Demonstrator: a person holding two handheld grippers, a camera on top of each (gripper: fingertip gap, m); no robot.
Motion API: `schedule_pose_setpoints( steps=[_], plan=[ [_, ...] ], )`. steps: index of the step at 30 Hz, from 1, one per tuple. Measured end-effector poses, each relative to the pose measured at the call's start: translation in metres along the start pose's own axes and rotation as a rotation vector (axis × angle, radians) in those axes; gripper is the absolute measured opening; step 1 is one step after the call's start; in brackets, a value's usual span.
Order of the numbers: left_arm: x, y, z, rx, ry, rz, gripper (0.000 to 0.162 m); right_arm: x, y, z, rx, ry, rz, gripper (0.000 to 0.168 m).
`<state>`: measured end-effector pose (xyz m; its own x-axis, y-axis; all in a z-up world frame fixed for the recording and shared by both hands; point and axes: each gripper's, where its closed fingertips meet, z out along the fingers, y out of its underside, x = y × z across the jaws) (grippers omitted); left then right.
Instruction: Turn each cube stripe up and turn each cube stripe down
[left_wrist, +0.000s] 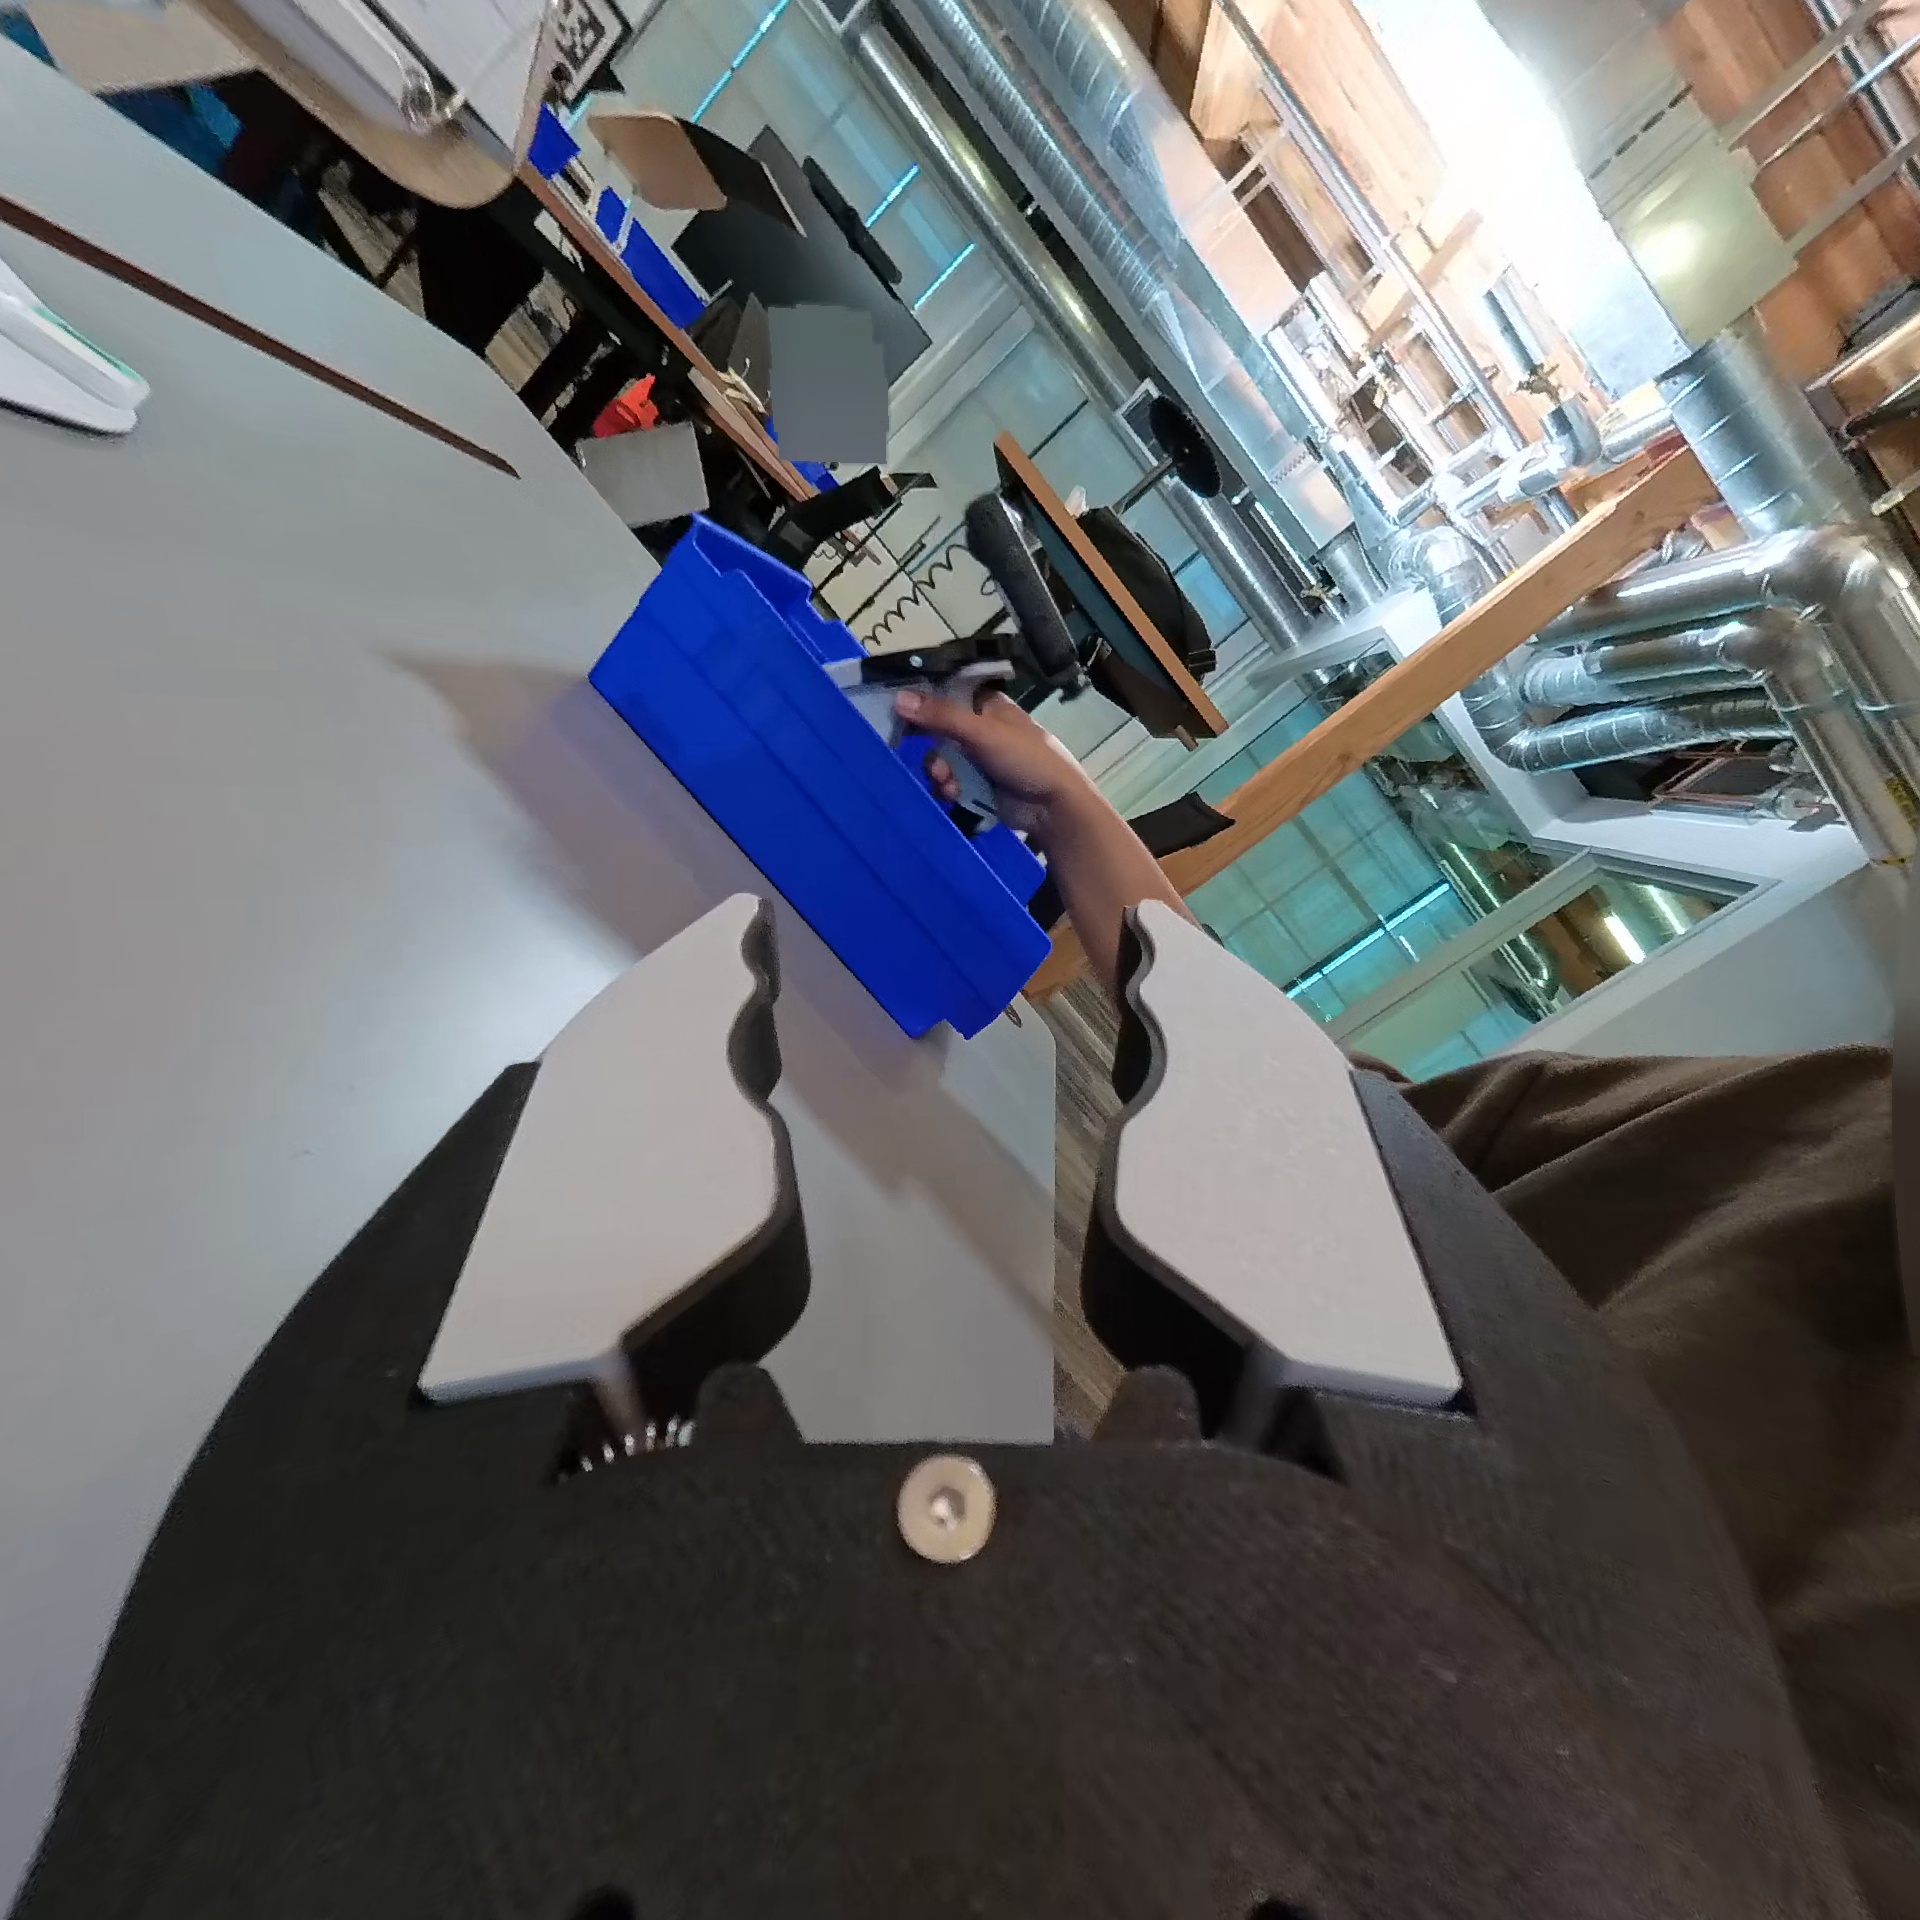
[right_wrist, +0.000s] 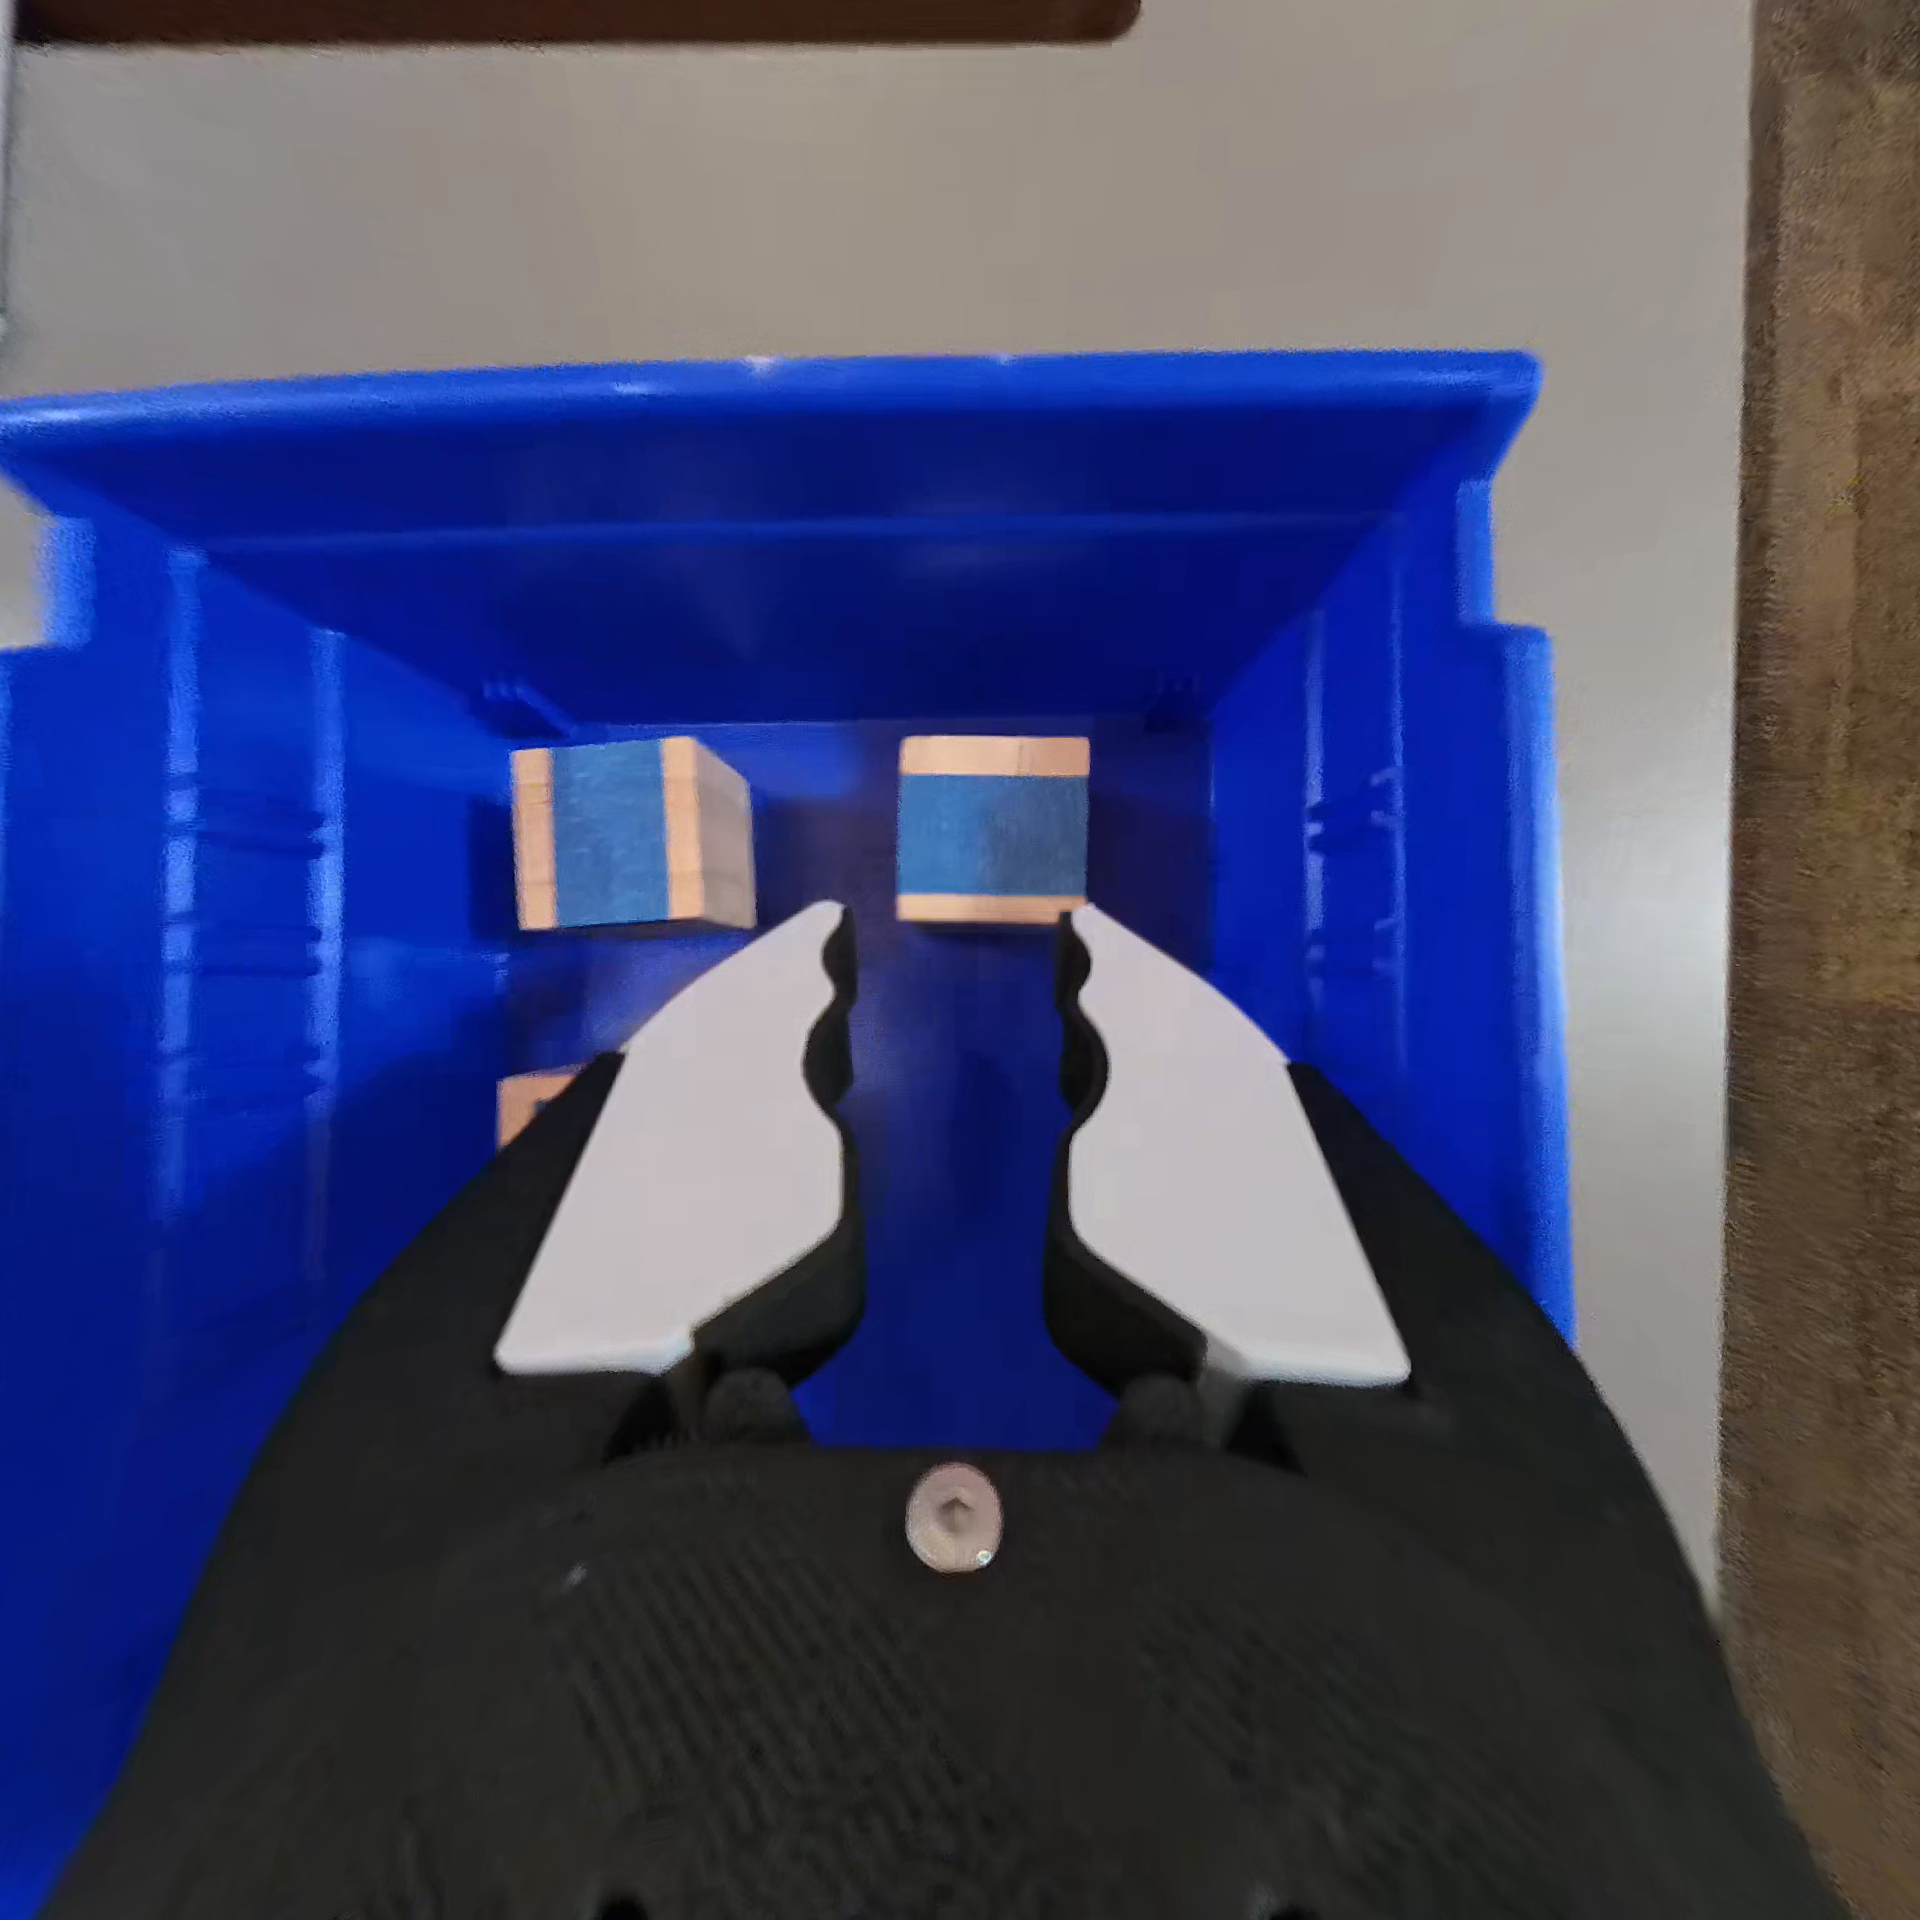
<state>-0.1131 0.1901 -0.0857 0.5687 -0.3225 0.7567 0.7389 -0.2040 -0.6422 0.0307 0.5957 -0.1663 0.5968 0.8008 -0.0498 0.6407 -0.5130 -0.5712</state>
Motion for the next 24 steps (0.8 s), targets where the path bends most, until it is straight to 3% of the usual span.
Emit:
schedule_pose_setpoints(
  steps=[5, 10, 13, 17, 20, 22, 24],
  plan=[
    [-0.001, -0.012, -0.008, 0.029, -0.017, 0.022, 0.062, -0.056, -0.002, -0.055, 0.172, -0.183, 0.006, 0.039],
    [0.001, -0.017, -0.009, 0.047, 0.015, -0.034, 0.062, -0.164, 0.013, -0.133, 0.366, -0.397, -0.179, 0.036],
    [0.002, -0.018, -0.008, 0.041, 0.005, -0.011, 0.062, -0.233, 0.039, -0.160, 0.449, -0.547, -0.268, 0.034],
    [0.004, -0.036, -0.019, 0.067, -0.050, 0.077, 0.062, -0.298, 0.085, -0.150, 0.530, -0.647, -0.320, 0.032],
    [0.011, -0.072, -0.043, 0.126, -0.107, 0.165, 0.060, -0.323, 0.115, -0.134, 0.521, -0.739, -0.271, 0.031],
    [0.007, -0.108, -0.076, 0.167, -0.255, 0.271, 0.054, -0.326, 0.122, -0.130, 0.484, -0.765, -0.296, 0.033],
    [-0.013, -0.147, -0.132, 0.212, -0.553, 0.352, 0.045, -0.318, 0.112, -0.131, 0.526, -0.739, -0.308, 0.030]
  ],
)
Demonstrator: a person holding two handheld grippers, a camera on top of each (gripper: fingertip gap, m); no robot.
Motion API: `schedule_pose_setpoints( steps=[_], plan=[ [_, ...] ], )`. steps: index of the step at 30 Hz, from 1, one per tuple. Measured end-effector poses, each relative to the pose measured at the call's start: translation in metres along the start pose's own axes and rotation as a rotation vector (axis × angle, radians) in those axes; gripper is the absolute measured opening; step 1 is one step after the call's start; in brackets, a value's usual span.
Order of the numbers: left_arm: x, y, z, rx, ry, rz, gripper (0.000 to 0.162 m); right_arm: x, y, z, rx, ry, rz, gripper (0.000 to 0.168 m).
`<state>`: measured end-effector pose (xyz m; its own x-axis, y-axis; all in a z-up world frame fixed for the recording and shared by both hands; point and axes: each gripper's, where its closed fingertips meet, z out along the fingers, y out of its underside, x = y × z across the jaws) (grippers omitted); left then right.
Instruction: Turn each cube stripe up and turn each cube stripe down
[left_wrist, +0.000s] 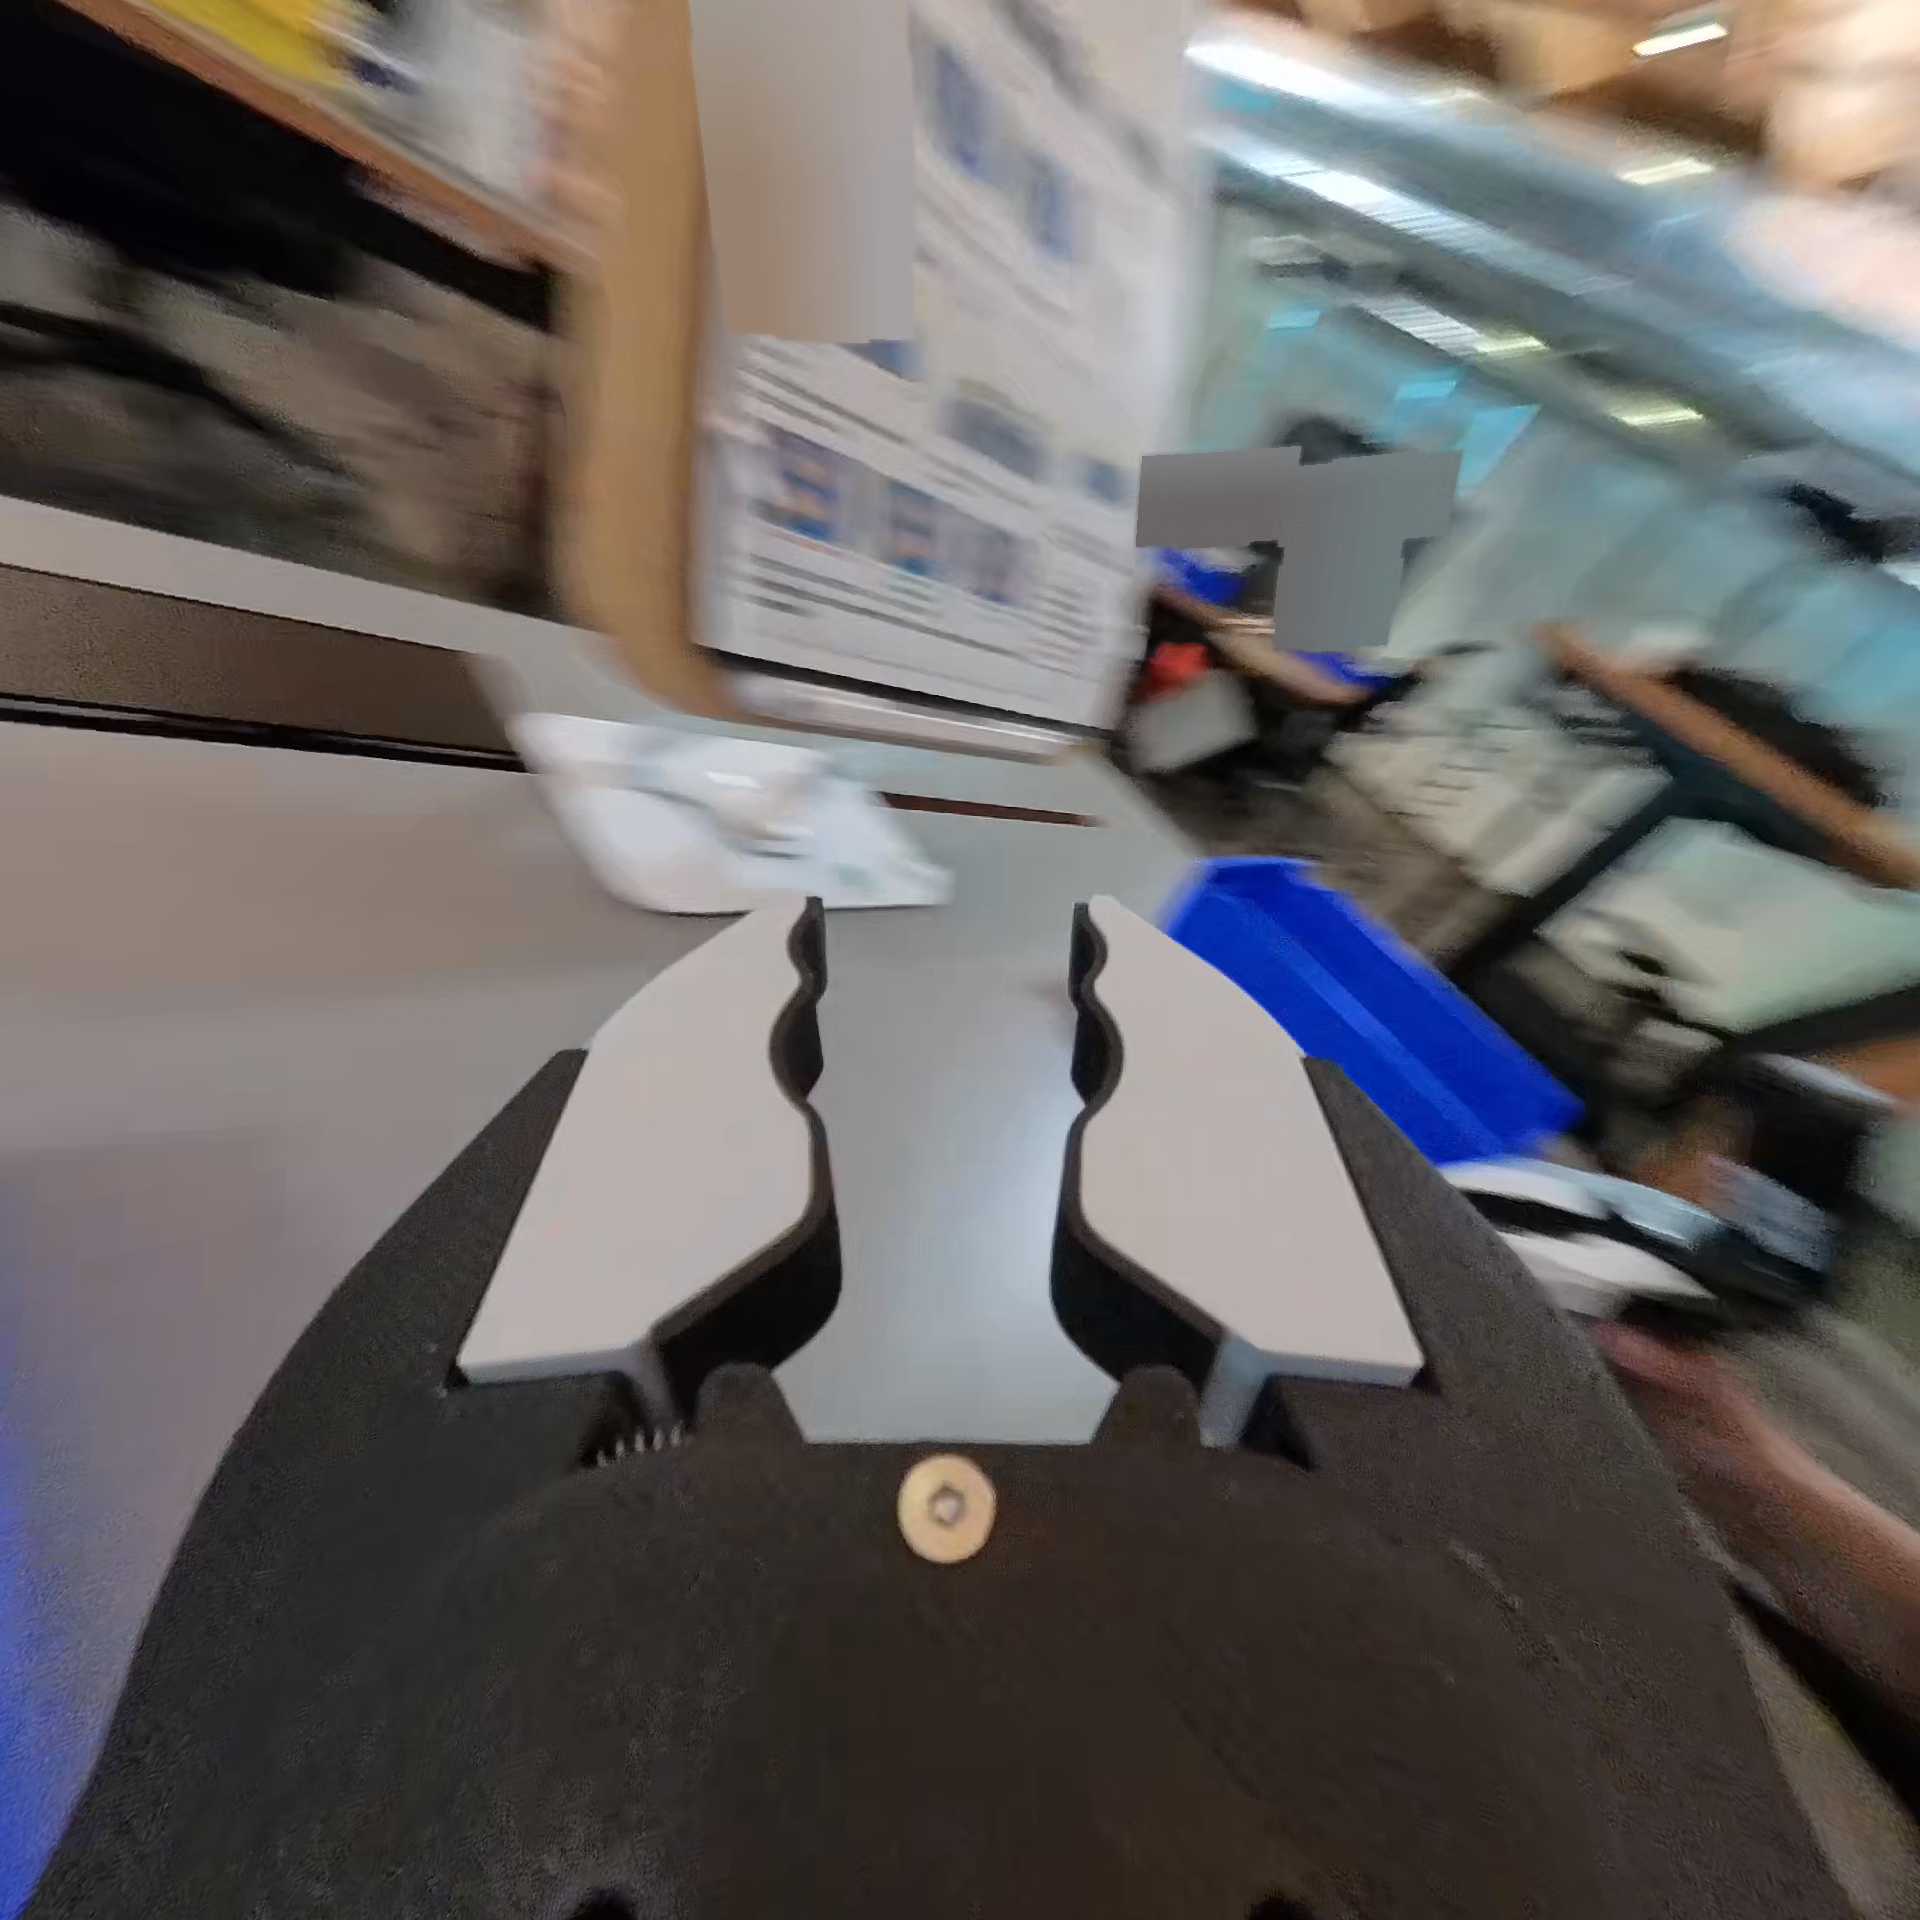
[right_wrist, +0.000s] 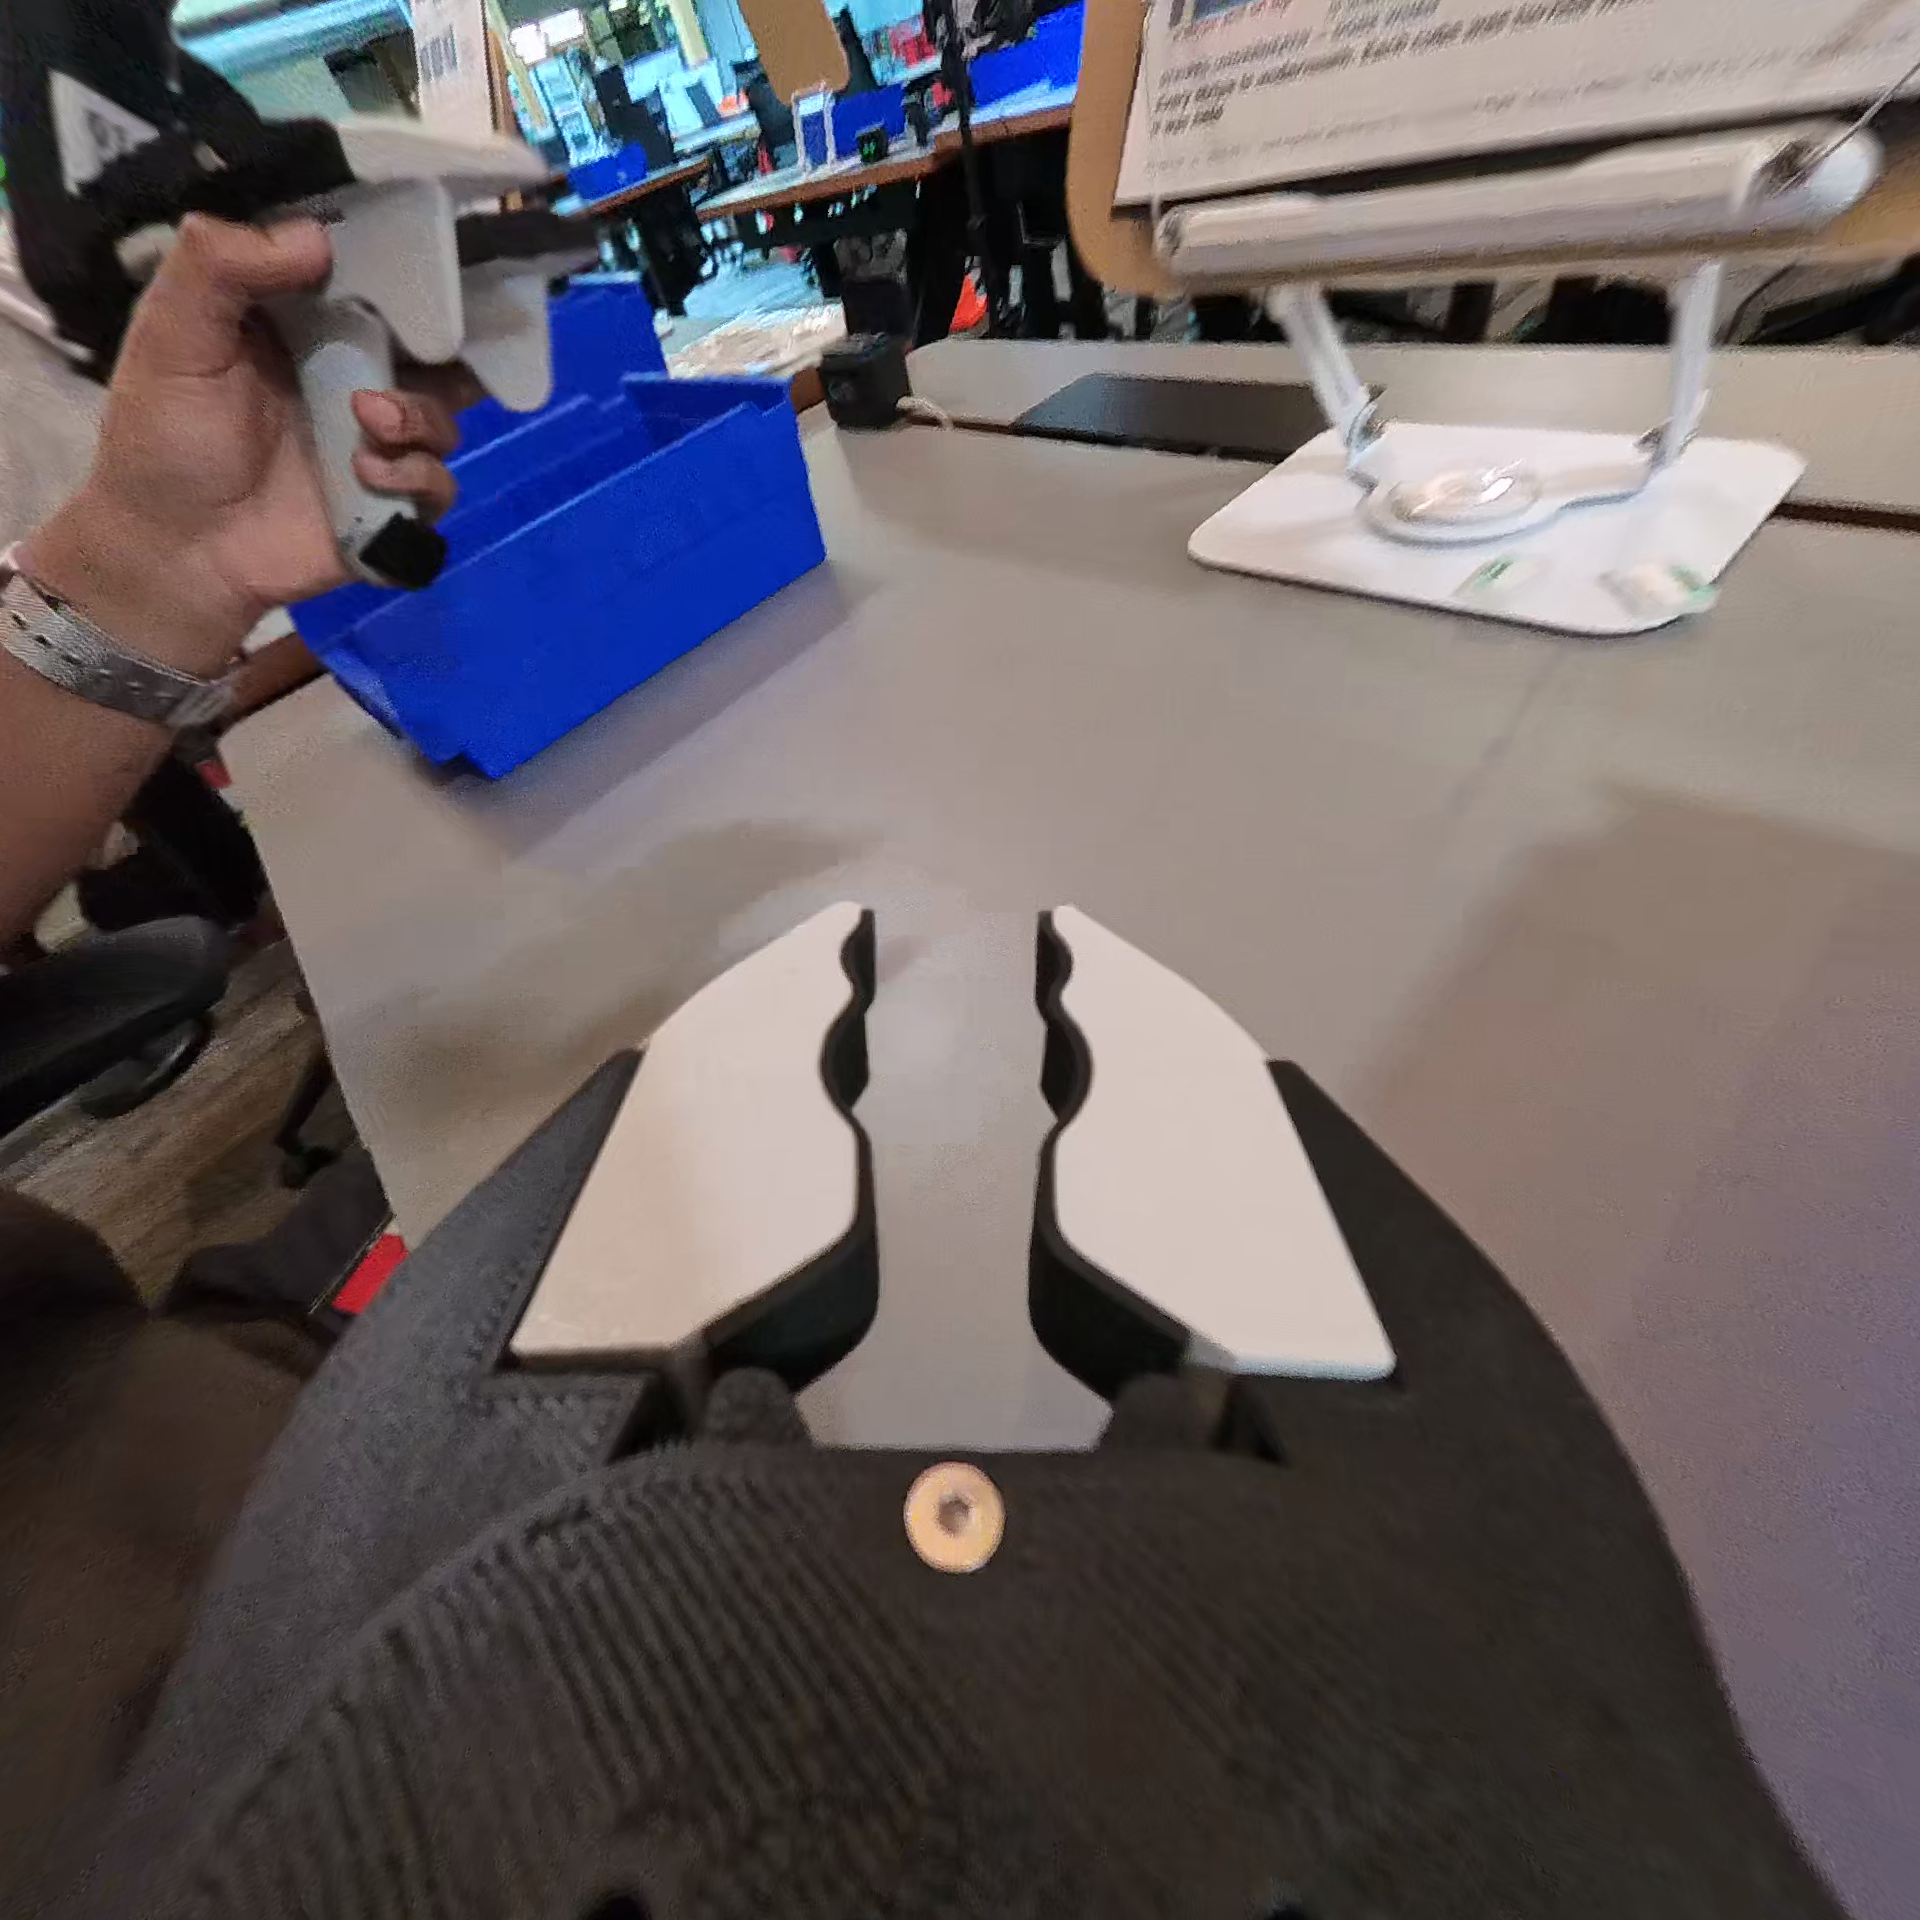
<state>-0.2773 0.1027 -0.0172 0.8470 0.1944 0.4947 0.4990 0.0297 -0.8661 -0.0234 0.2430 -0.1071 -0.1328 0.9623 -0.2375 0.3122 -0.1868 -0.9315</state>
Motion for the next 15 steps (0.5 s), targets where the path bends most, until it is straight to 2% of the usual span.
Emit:
schedule_pose_setpoints(
  steps=[3, 5, 7, 9, 12, 15],
  plan=[
    [-0.088, -0.037, -0.050, 0.006, -0.376, 0.124, 0.047, 0.007, -0.008, -0.004, 0.052, 0.004, 0.029, 0.028],
    [-0.152, -0.044, -0.077, -0.067, -0.602, 0.168, 0.051, 0.007, -0.004, -0.001, 0.049, -0.012, 0.065, 0.026],
    [-0.213, -0.035, -0.096, -0.214, -0.777, 0.113, 0.051, 0.007, -0.001, 0.003, 0.027, -0.022, 0.080, 0.025],
    [-0.259, -0.021, -0.105, -0.335, -0.884, 0.017, 0.050, 0.005, -0.005, 0.002, 0.031, -0.034, 0.073, 0.025],
    [-0.298, 0.008, -0.109, -0.522, -0.970, -0.039, 0.052, 0.006, -0.013, -0.003, 0.047, -0.010, 0.036, 0.024],
    [-0.320, 0.034, -0.120, -0.710, -1.083, 0.021, 0.072, 0.010, -0.016, -0.008, 0.059, 0.027, 0.011, 0.020]
  ],
)
